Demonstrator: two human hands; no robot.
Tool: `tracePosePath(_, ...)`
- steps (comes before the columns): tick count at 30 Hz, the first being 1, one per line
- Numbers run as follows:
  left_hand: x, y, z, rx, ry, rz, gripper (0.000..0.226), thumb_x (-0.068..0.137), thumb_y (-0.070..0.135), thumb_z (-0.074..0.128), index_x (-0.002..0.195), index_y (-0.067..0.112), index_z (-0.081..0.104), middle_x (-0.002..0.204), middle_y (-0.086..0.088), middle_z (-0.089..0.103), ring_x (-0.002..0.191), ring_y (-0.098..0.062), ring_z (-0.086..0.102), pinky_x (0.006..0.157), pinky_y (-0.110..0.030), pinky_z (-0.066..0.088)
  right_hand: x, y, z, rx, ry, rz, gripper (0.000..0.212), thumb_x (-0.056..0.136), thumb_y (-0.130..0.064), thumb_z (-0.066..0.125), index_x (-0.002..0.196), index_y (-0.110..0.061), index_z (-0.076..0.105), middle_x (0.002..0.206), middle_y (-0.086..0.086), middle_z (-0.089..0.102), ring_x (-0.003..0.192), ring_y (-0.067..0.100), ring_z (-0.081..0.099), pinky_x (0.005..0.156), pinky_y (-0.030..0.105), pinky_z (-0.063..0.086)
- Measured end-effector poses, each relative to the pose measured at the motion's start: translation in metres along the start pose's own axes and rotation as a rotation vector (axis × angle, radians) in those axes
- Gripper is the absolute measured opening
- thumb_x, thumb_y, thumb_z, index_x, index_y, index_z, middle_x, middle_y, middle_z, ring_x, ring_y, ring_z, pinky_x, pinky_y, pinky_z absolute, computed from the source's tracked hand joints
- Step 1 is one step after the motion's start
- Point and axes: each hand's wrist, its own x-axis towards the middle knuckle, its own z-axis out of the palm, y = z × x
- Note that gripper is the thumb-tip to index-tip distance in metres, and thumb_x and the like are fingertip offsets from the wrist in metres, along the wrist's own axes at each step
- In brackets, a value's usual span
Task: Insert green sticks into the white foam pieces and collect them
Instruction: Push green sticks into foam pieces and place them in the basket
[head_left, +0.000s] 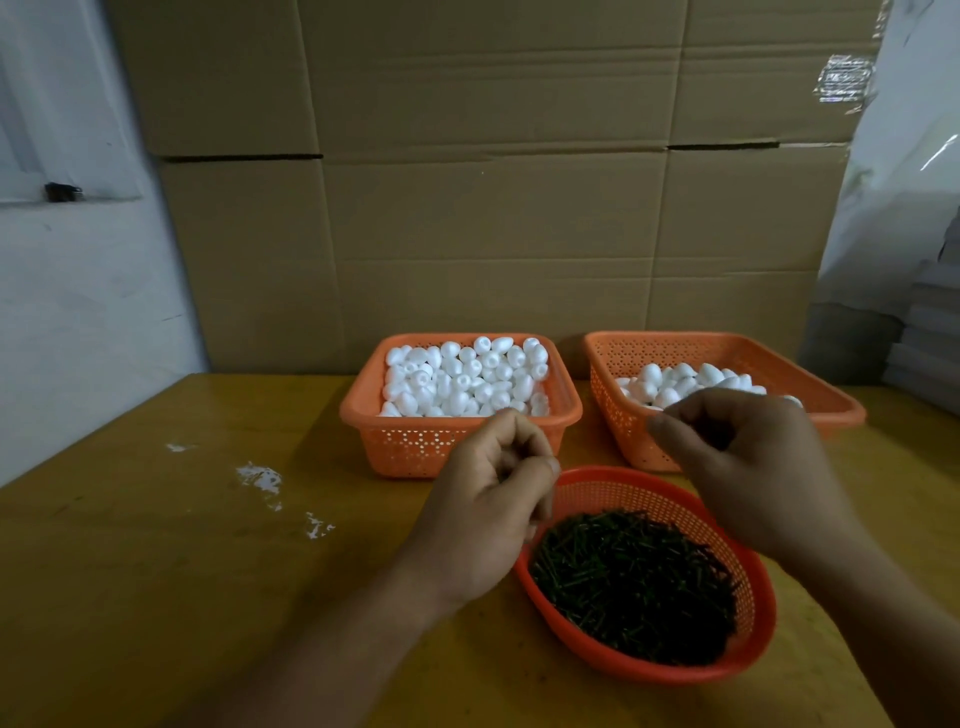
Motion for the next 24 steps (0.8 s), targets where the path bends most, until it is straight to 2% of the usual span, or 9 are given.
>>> tracePosePath(2, 0.012, 0.003, -0.009, 0.075, 0.075, -0.026, 0.013, 0.083, 0.011, 0.054, 0.075, 0.021, 0.055, 0.056, 0.000, 0.054, 0.048, -0.012, 0.045, 0.047, -0.027, 0.040, -0.007, -0.002, 0.002, 0.007, -0.086, -0.018, 0.023, 0.086, -0.037, 0.067, 0.069, -0.022, 0.069, 0.055, -0.001, 0.062, 0.039, 0.003, 0.046, 0.041, 0.018, 0.039)
tracePosePath(4, 0.031, 0.003, -0.023, 0.201, 0.164, -0.023, 0.017, 0.088, 0.006, 0.055, 0.077, 0.019, 0.056, 0.055, 0.003, 0.056, 0.047, -0.010, 0.047, 0.050, -0.031, 0.044, -0.009, 0.000, 0.002, -0.001, -0.165, -0.023, 0.023, 0.089, -0.031, 0.070, 0.067, -0.022, 0.069, 0.052, -0.003, 0.061, 0.039, 0.003, 0.046, 0.042, 0.018, 0.039)
tracePosePath(9, 0.090, -0.002, -0.069, 0.498, 0.258, -0.078, 0.013, 0.092, 0.016, 0.059, 0.079, 0.019, 0.058, 0.059, 0.005, 0.067, 0.046, -0.005, 0.058, 0.050, -0.026, 0.044, -0.014, 0.001, 0.008, -0.082, -0.318, -0.067, 0.021, 0.088, -0.037, 0.069, 0.070, -0.028, 0.069, 0.059, -0.009, 0.065, 0.044, 0.005, 0.053, 0.043, 0.020, 0.041)
tracePosePath(13, 0.127, -0.016, -0.092, 0.698, 0.155, -0.314, 0.002, 0.094, 0.017, 0.060, 0.093, 0.017, 0.061, 0.073, -0.006, 0.074, 0.053, -0.015, 0.065, 0.052, -0.027, 0.050, -0.019, -0.002, 0.013, -0.142, -0.369, -0.083, 0.020, 0.088, -0.042, 0.068, 0.072, -0.030, 0.069, 0.065, -0.016, 0.067, 0.049, 0.004, 0.058, 0.044, 0.019, 0.042)
tracePosePath(15, 0.138, -0.020, -0.095, 0.797, 0.069, -0.413, 0.004, 0.094, 0.014, 0.065, 0.097, 0.013, 0.065, 0.081, -0.013, 0.074, 0.061, -0.020, 0.068, 0.059, -0.031, 0.057, -0.020, -0.003, 0.014, -0.171, -0.382, -0.080, 0.022, 0.089, -0.043, 0.069, 0.072, -0.029, 0.069, 0.064, -0.015, 0.068, 0.050, 0.004, 0.059, 0.044, 0.020, 0.042)
tracePosePath(17, 0.147, -0.022, -0.093, 0.889, -0.033, -0.491, 0.012, 0.092, 0.015, 0.070, 0.102, 0.009, 0.068, 0.091, -0.018, 0.074, 0.077, -0.026, 0.072, 0.074, -0.038, 0.062, -0.020, -0.003, 0.015, -0.200, -0.368, -0.090, 0.022, 0.088, -0.044, 0.069, 0.072, -0.029, 0.069, 0.061, -0.014, 0.067, 0.052, 0.004, 0.061, 0.047, 0.024, 0.046)
tracePosePath(19, 0.154, -0.023, -0.089, 1.001, -0.138, -0.540, 0.023, 0.091, 0.020, 0.073, 0.110, 0.009, 0.068, 0.099, -0.016, 0.073, 0.091, -0.028, 0.073, 0.086, -0.042, 0.061, -0.021, -0.004, 0.015, -0.213, -0.358, -0.098, 0.022, 0.088, -0.046, 0.069, 0.072, -0.031, 0.069, 0.059, -0.015, 0.066, 0.052, 0.005, 0.061, 0.049, 0.029, 0.050)
tracePosePath(22, 0.161, -0.027, -0.083, 1.203, -0.243, -0.581, 0.042, 0.087, 0.033, 0.077, 0.121, 0.011, 0.062, 0.109, -0.009, 0.072, 0.104, -0.026, 0.070, 0.096, -0.042, 0.056, -0.023, -0.004, 0.014, -0.223, -0.364, -0.107, 0.022, 0.088, -0.048, 0.067, 0.072, -0.033, 0.069, 0.060, -0.016, 0.065, 0.052, 0.005, 0.061, 0.047, 0.028, 0.048)
tracePosePath(24, 0.165, -0.031, -0.082, 1.283, -0.291, -0.619, 0.044, 0.088, 0.036, 0.075, 0.123, 0.014, 0.063, 0.118, -0.008, 0.069, 0.112, -0.026, 0.066, 0.100, -0.041, 0.054, -0.024, -0.005, 0.014, -0.235, -0.371, -0.113, 0.022, 0.088, -0.050, 0.065, 0.073, -0.033, 0.069, 0.061, -0.015, 0.066, 0.053, 0.005, 0.061, 0.048, 0.031, 0.050)
